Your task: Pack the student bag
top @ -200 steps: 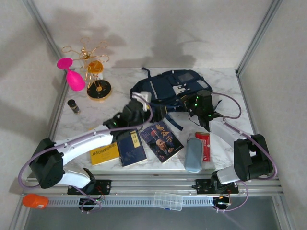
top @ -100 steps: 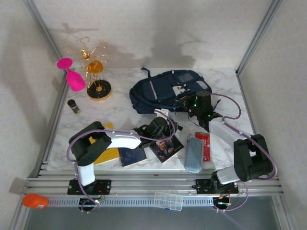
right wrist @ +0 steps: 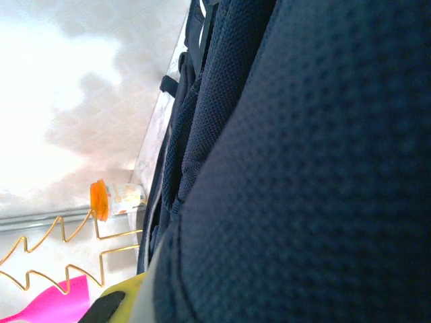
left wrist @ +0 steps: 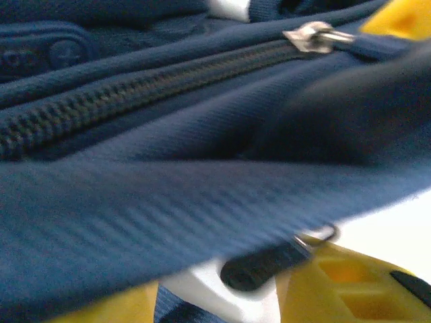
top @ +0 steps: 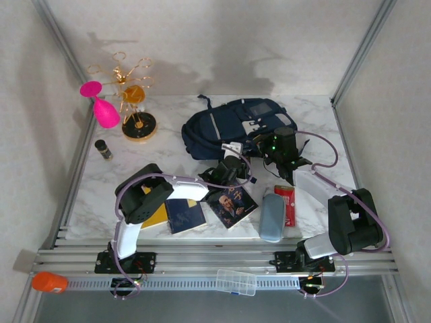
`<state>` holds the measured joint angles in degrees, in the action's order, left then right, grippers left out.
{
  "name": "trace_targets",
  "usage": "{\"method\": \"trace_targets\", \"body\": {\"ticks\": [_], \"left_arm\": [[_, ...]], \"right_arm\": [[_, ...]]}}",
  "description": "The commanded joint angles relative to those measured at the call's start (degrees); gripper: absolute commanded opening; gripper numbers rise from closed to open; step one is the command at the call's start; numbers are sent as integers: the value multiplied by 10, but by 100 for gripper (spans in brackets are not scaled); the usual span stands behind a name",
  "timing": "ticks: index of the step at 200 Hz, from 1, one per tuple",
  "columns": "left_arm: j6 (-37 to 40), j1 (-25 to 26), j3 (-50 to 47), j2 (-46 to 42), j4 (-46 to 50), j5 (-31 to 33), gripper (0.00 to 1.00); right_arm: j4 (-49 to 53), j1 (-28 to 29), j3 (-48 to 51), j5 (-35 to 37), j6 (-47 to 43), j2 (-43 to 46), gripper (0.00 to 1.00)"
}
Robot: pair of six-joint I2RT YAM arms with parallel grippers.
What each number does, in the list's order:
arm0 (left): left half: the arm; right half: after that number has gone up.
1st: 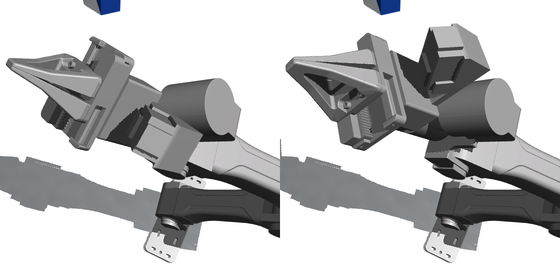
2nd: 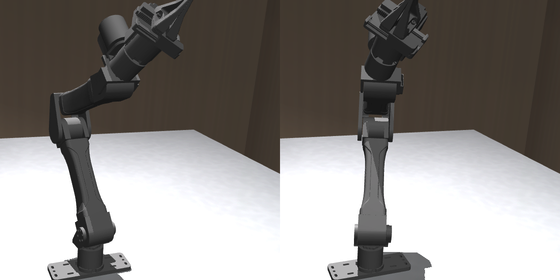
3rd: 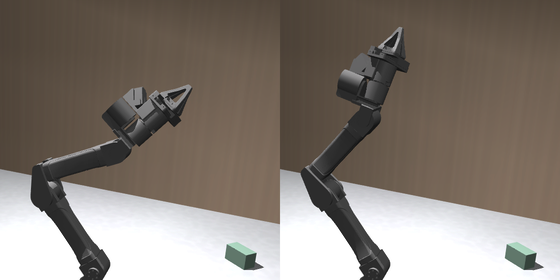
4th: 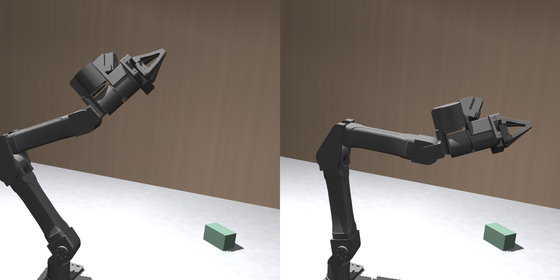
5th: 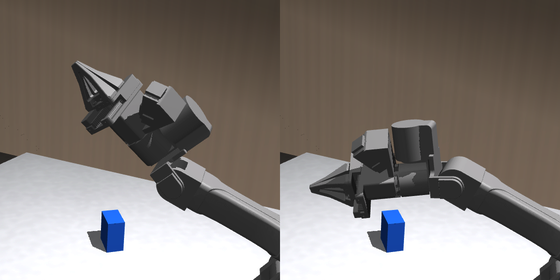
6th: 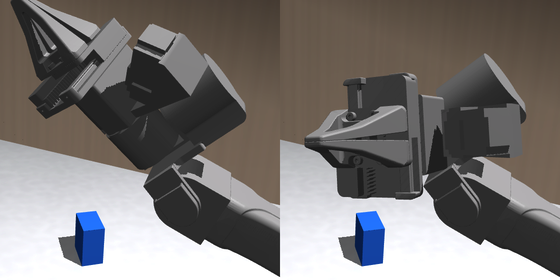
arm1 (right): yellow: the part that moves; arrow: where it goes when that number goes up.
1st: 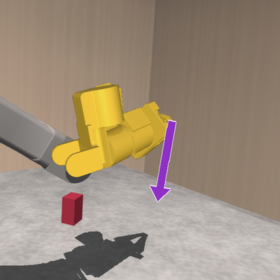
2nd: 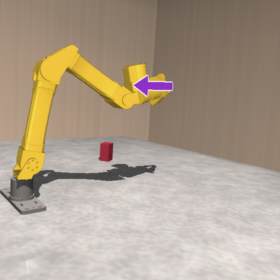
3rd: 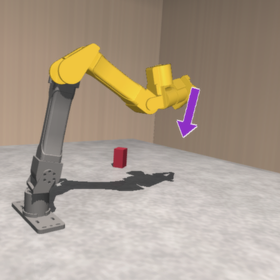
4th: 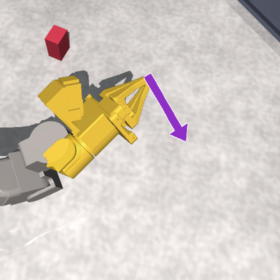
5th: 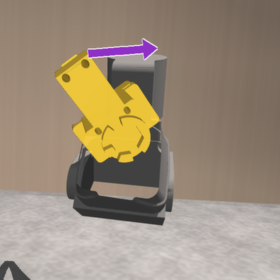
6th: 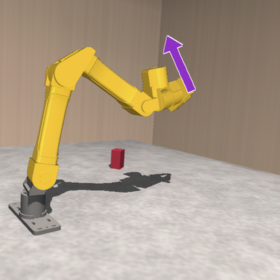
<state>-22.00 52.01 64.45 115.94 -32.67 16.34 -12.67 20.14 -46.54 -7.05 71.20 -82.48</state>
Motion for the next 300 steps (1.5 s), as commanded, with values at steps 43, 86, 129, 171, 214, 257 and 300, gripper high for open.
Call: {"method": "trace_targets", "body": {"ticks": [43,86,129,171,214,257,300], "left_arm": [[35,-11,51,19,-20,-16,33],[45,-17,54,17,-18,-21,16],[48,-23,30,-10,-18,-19,0],[71,-32,-5,-60,23,0,0],[100,-52,-74,-126,44,-62,0],[125,-73,-73,-151,104,-140,0],[84,-35,-65,-107,4,-131,11]], "right_arm": [[-53,11,-6,-20,-4,10,1],[-54,11,-5,-21,-8,8,1],[-42,11,-15,-18,-21,12,1],[-20,5,-37,-38,-59,6,2],[-22,-15,-63,-90,-85,-12,2],[7,-17,-101,-117,-112,-38,2],[-7,-9,-92,-109,-82,-32,2]]}}
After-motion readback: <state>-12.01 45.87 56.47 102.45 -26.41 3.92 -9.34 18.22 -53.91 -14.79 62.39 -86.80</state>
